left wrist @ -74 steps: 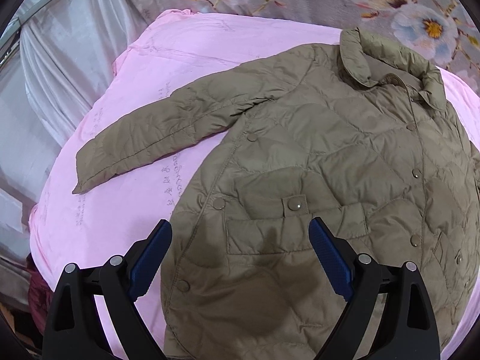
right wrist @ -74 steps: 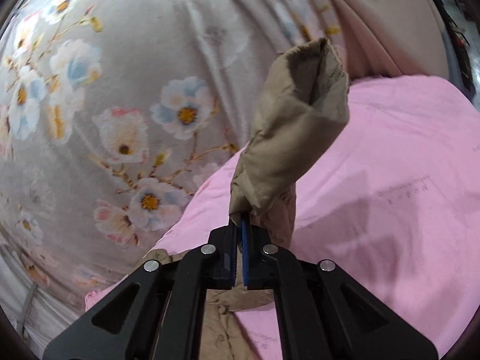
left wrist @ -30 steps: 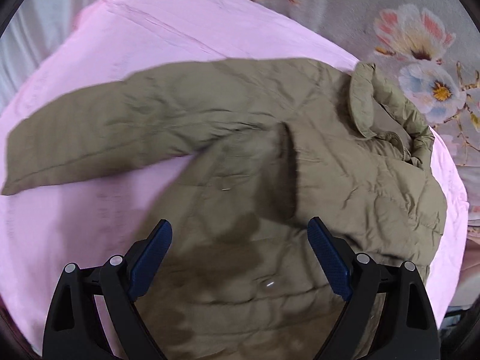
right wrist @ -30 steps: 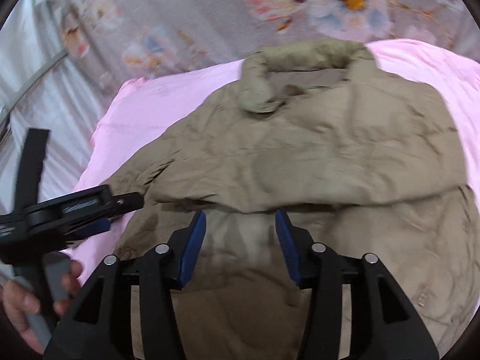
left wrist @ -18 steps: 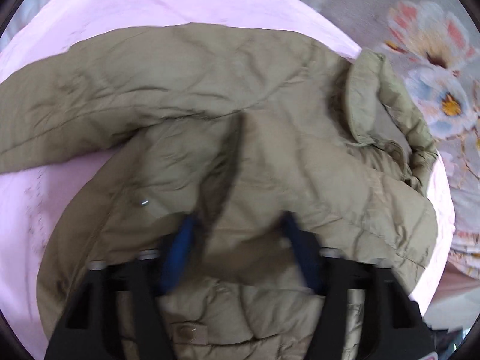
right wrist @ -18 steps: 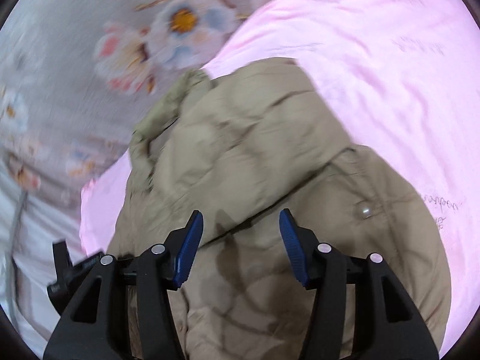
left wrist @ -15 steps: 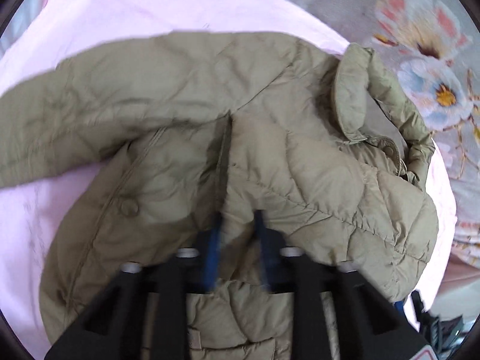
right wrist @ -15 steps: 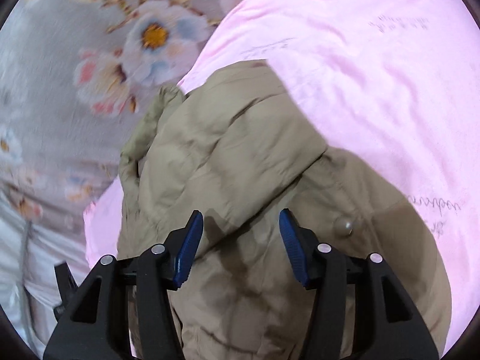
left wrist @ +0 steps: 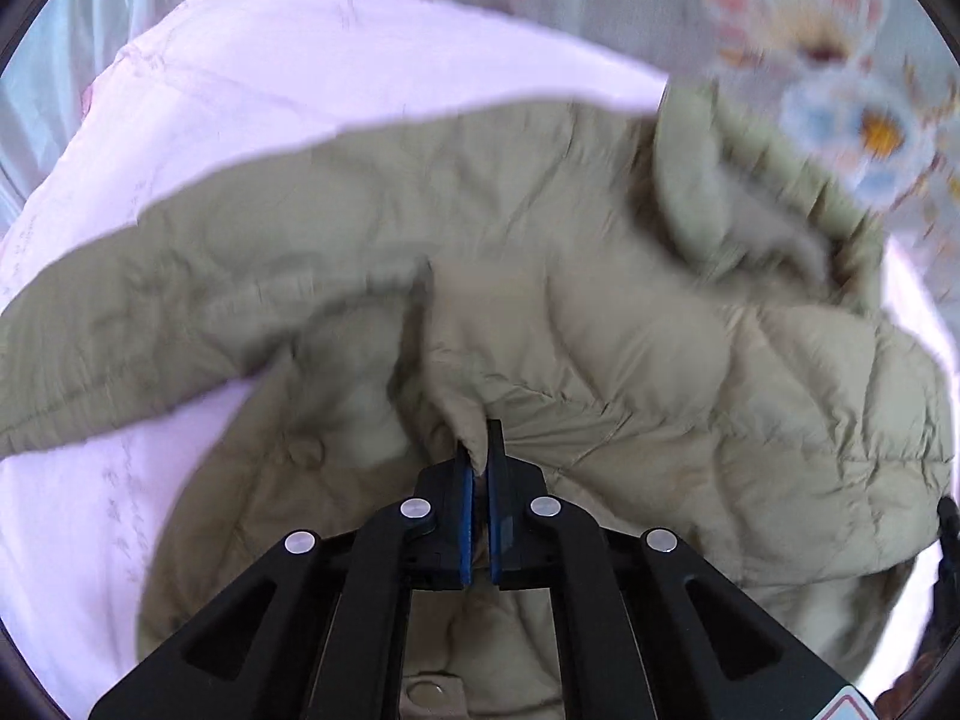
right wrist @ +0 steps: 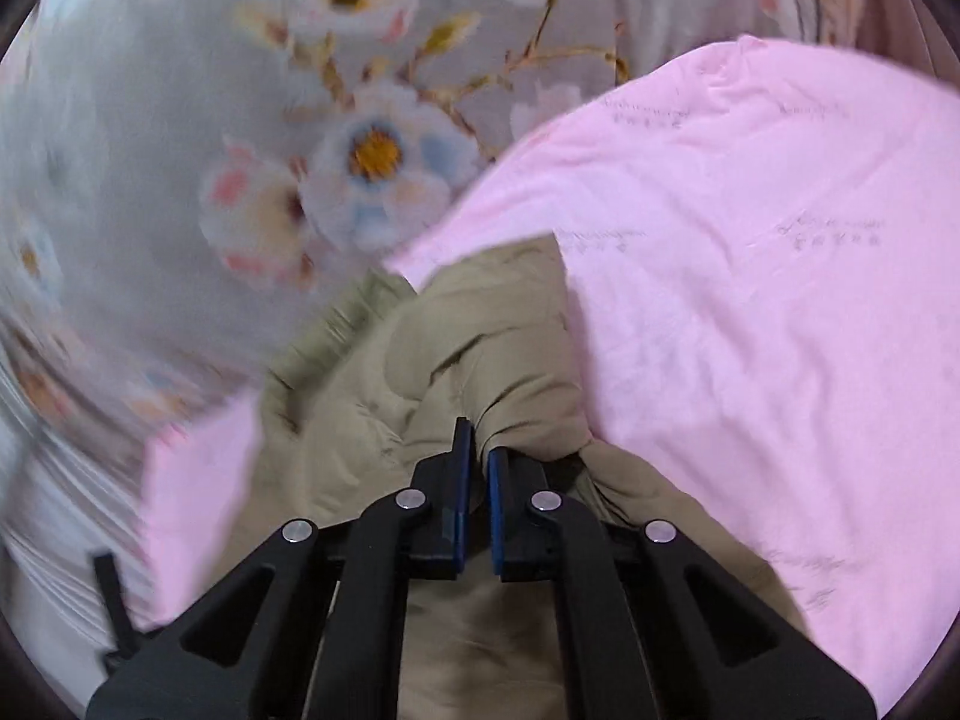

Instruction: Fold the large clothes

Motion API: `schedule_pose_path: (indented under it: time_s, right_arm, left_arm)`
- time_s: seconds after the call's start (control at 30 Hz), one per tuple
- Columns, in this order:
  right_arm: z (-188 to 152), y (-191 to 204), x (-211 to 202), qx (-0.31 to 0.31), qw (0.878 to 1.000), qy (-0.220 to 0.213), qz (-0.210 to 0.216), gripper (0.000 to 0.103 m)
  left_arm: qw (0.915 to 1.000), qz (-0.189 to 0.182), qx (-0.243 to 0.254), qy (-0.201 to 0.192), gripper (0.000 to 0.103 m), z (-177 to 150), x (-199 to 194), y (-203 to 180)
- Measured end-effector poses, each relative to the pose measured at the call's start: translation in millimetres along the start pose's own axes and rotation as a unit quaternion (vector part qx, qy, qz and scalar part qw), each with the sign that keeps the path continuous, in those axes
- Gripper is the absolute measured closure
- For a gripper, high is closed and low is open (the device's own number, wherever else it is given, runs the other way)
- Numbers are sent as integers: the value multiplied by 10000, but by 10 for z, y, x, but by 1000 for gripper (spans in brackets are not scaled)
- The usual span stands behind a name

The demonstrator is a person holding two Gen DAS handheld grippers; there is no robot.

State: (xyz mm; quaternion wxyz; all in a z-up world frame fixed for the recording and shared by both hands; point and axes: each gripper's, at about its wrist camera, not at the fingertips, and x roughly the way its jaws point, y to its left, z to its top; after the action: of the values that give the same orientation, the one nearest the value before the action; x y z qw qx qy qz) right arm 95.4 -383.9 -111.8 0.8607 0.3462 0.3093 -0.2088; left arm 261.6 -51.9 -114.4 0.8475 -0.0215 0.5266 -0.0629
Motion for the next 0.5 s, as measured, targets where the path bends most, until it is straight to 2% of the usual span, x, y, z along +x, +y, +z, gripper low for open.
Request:
schedule_pose_path:
  time_s: [0.07,0.1,0.2,0.3,0.37,0.4,0.5]
  right_arm:
    - [-130,-132,265,-67,9986,452,-250,98]
    - [-174,-184,372,-75,9978,606,-242,98]
    - [-170,-177,380,-190,9973,636,-322,98]
    - [-150,-124,198,-324,9960,674,-492,91]
    - [-204,-124,-29,-412,9955,604,-602,86]
    - [-206,-98,-178,-508,9951,480,-697,86]
    - [-135,81,-477,-800,9942,83,-719,86]
  left_arm:
    - [9992,259,265,-174,100,-83,48,-100]
    - [9987,324,335,-222,100,-99,53,-134]
    - [9970,463,458,-412,95,-144,101,-196]
    - [9948,577,632,-553,89,-163,63,-223]
    - [9955,516,589,-540,84,-158,-44,-164]
    - [9961,457,522,-541,79,-145,-142,-100]
    - [9963,372,317,-709,75,-116,-432,72]
